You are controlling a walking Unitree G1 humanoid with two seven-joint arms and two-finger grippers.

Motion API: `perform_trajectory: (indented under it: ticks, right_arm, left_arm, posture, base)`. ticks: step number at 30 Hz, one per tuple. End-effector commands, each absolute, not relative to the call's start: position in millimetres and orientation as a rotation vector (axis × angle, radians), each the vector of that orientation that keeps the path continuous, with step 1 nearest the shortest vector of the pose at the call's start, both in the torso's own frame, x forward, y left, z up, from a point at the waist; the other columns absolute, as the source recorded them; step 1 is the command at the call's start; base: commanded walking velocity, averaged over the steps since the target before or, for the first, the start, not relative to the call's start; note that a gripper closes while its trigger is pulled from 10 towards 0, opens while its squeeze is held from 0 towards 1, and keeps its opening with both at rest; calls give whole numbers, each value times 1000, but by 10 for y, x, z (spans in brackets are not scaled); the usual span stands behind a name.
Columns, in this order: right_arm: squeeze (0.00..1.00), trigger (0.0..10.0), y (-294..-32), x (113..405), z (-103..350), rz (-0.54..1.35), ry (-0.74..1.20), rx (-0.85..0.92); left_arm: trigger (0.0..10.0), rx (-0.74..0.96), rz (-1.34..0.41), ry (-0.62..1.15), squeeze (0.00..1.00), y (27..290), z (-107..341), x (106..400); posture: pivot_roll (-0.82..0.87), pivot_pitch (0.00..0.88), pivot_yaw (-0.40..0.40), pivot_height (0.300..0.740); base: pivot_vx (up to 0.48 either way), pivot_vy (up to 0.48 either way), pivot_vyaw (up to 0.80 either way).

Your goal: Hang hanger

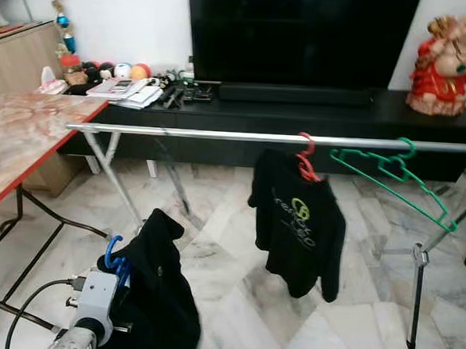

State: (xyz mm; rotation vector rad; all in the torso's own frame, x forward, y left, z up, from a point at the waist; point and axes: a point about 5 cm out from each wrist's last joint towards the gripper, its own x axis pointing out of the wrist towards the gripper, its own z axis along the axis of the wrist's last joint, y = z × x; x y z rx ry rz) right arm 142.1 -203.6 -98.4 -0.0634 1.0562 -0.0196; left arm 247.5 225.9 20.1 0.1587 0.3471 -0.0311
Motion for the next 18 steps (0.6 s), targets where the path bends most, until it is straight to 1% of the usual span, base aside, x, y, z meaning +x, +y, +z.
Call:
perform_trajectory:
  ticks: [1, 3, 8, 11, 18]
  right_arm:
    - [0, 10000, -1973, 1454, -983, -10, 1050, -48]
    - [0, 10000, -1970, 1454, -983, -10, 1050, -48]
    - [0, 10000, -1970, 1454, -983, -11, 1051, -51]
    - [0, 10000, -1976, 1455, -982, -12, 1052, -54]
    - [0, 10000, -1975, 1469, -977, -8, 1050, -57]
  left_arm:
    - [10000, 181, -12, 315, 0, 2338, 285, 2508]
    - [10000, 187, -16, 322, 0, 2337, 273, 2503]
    - [10000, 197, 4, 317, 0, 2375, 275, 2489]
    - [10000, 165, 30, 299, 0, 2402, 298, 2485]
    - [10000, 143, 19, 297, 0, 2363, 299, 2497]
  posture:
    - [0, 0, 57, 740]
    - [-1, 0, 57, 740]
    - [1, 9, 53, 740]
    - [6, 15, 49, 740]
    - [5, 19, 45, 740]
  base:
    - [0, -472, 0]
    - [0, -356, 0]
    - [0, 0, 0]
    - [0, 0, 0]
    - [0, 0, 0]
